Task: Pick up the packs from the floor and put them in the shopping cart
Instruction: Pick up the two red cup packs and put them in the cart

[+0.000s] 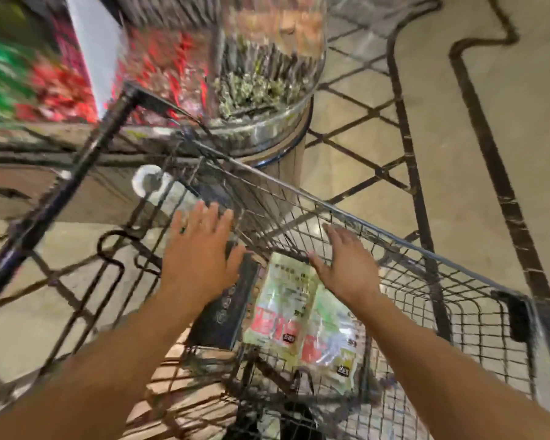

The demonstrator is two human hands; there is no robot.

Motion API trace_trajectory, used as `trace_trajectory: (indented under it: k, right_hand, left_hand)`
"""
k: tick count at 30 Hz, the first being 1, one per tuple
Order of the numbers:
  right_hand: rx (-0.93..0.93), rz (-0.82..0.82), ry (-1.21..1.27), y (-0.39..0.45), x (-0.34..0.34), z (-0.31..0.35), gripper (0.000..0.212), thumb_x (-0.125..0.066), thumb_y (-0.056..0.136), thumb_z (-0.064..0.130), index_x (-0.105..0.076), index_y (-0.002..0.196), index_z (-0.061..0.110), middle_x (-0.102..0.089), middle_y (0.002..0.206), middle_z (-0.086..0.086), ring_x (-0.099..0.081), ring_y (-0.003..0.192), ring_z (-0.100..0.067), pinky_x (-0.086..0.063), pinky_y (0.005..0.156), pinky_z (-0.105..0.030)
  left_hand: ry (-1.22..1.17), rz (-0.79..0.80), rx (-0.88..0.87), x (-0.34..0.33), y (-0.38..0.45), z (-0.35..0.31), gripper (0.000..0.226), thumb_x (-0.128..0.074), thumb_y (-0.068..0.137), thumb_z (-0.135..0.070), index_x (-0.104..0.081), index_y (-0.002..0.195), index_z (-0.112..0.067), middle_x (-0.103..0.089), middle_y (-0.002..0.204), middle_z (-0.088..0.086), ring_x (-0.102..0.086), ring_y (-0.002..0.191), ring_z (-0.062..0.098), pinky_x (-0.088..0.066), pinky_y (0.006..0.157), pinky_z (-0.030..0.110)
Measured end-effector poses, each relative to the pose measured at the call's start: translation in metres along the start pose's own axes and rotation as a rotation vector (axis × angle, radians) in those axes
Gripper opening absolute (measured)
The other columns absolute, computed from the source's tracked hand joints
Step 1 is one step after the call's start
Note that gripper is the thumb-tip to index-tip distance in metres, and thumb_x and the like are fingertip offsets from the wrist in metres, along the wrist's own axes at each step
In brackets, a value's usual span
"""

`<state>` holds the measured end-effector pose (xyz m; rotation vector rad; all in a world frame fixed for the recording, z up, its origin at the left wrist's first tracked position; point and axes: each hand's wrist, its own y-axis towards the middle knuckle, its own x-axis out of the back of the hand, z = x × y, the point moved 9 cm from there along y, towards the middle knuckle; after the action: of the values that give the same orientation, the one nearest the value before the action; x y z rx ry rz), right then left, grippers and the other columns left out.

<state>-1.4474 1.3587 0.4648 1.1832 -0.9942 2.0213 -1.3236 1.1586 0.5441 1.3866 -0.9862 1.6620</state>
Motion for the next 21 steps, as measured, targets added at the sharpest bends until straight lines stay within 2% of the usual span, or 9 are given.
trace_trajectory:
  k: [3,5,8,10,12,15,18,21]
  right_hand:
    - [0.144,-0.152,-0.079,-0.004,0.089,0.077,0.085,-0.024,0.093,0.074,-0.036,0.16,0.022,-0.042,0.163,-0.004,-0.039,0.148,-0.03,-0.043,0.112,-0.048]
    - [0.227,-0.226,-0.146,-0.012,0.142,0.131,0.091,-0.017,0.089,0.078,-0.032,0.162,0.025,-0.038,0.165,-0.003,-0.037,0.149,-0.031,-0.041,0.114,-0.048]
    - [0.322,-0.332,-0.258,-0.031,0.204,0.212,0.08,-0.026,0.099,0.074,-0.02,0.165,0.029,-0.028,0.17,-0.001,-0.027,0.155,-0.031,-0.035,0.119,-0.05]
    - [0.371,-0.4,-0.266,-0.05,0.234,0.268,0.081,-0.027,0.098,0.076,-0.018,0.165,0.031,-0.025,0.171,-0.001,-0.024,0.156,-0.031,-0.032,0.121,-0.054]
    - [0.42,-0.452,-0.255,-0.073,0.253,0.326,0.082,-0.027,0.097,0.078,-0.018,0.165,0.031,-0.026,0.171,-0.001,-0.026,0.156,-0.032,-0.032,0.121,-0.056]
    - [0.496,-0.52,-0.232,-0.112,0.268,0.419,0.081,-0.033,0.098,0.076,-0.023,0.164,0.031,-0.031,0.168,-0.001,-0.031,0.153,-0.033,-0.036,0.119,-0.055]
    - [0.605,-0.552,-0.205,-0.153,0.265,0.515,0.079,-0.037,0.097,0.074,-0.03,0.161,0.029,-0.04,0.162,-0.004,-0.038,0.147,-0.035,-0.043,0.111,-0.055]
    - [0.718,-0.577,-0.176,-0.189,0.249,0.605,0.084,-0.032,0.092,0.079,-0.046,0.15,0.021,-0.055,0.149,-0.01,-0.05,0.136,-0.038,-0.049,0.102,-0.055]
  left_hand:
    - [0.03,-0.164,0.058,0.091,-0.017,0.061,0.073,-0.036,0.098,-0.059,-0.048,0.155,-0.016,-0.048,0.16,0.013,-0.036,0.153,0.032,-0.017,0.124,0.056]
    - [0.013,-0.251,0.125,0.149,-0.036,0.106,0.079,-0.024,0.094,-0.062,-0.05,0.154,-0.016,-0.05,0.158,0.013,-0.039,0.151,0.033,-0.019,0.124,0.057]
    - [0.0,-0.388,0.23,0.22,-0.078,0.179,0.078,-0.028,0.093,-0.062,-0.058,0.148,-0.016,-0.057,0.151,0.015,-0.048,0.145,0.036,-0.029,0.12,0.057]
    - [-0.001,-0.399,0.309,0.252,-0.11,0.228,0.077,-0.028,0.093,-0.062,-0.052,0.153,-0.02,-0.053,0.156,0.013,-0.043,0.148,0.035,-0.026,0.122,0.056]
    - [-0.003,-0.442,0.369,0.28,-0.147,0.275,0.078,-0.029,0.092,-0.063,-0.051,0.154,-0.021,-0.053,0.156,0.013,-0.042,0.148,0.034,-0.026,0.122,0.056]
    - [-0.012,-0.554,0.436,0.311,-0.208,0.344,0.073,-0.036,0.093,-0.062,-0.058,0.147,-0.019,-0.06,0.149,0.014,-0.049,0.142,0.036,-0.036,0.115,0.057]
    - [0.006,-0.609,0.467,0.331,-0.266,0.409,0.067,-0.046,0.092,-0.057,-0.065,0.138,-0.013,-0.068,0.133,0.019,-0.061,0.125,0.04,-0.048,0.102,0.056]
    - [-0.008,-0.616,0.523,0.342,-0.323,0.47,0.065,-0.043,0.09,-0.058,-0.067,0.131,-0.012,-0.072,0.119,0.016,-0.066,0.11,0.039,-0.053,0.091,0.051]
